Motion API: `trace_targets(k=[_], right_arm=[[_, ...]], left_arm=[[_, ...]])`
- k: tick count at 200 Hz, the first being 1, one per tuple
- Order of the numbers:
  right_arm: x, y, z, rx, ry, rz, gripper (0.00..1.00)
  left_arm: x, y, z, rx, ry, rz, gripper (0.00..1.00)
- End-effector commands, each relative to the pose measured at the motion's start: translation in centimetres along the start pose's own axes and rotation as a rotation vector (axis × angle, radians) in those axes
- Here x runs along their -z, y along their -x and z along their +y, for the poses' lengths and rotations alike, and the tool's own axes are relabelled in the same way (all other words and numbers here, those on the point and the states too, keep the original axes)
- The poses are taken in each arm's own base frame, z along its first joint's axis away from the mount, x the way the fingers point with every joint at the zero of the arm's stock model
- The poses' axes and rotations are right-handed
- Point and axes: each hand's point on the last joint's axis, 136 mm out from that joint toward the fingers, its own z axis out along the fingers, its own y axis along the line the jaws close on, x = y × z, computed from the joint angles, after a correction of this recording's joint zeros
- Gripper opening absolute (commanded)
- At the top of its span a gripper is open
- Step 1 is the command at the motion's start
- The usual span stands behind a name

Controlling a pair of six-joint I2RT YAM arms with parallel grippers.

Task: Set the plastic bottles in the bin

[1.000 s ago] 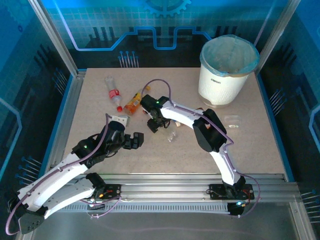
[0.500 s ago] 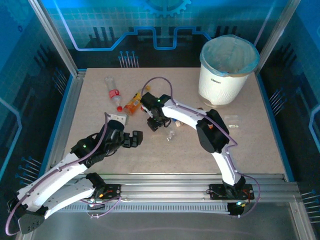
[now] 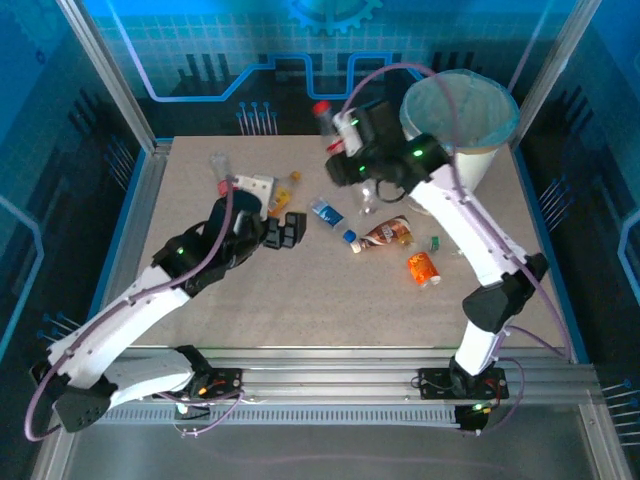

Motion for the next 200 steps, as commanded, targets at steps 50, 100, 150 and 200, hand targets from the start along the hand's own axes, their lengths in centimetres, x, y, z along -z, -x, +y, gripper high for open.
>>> trace_targets(k=[50,100,150,200], right_arm=[[6.8,9.2,-14.2,-0.164,-0.167,-0.430,0.55],[6.1,11.7,-24.5,-0.246,-0.401,-0.563,0.56],[2.0,9.8,-31.3,-0.290,-0.589,-0.497,0.58],[-0.2,6.4,-33.7,-0.328,-0.676,-0.447,0.62]], left_arm=[[-2.9,10.4,-7.1,-0.036,-0.199,-0.153,0.97],[-6.2,11.7,-10.2,0.001,-0.287,-0.133,0.97],[-8.4,11.0,-11.3,0.015,-0.306,-0.101,0.97],[-9.3,10.3,-11.4,0.012,-0.300,-0.076,0.97]])
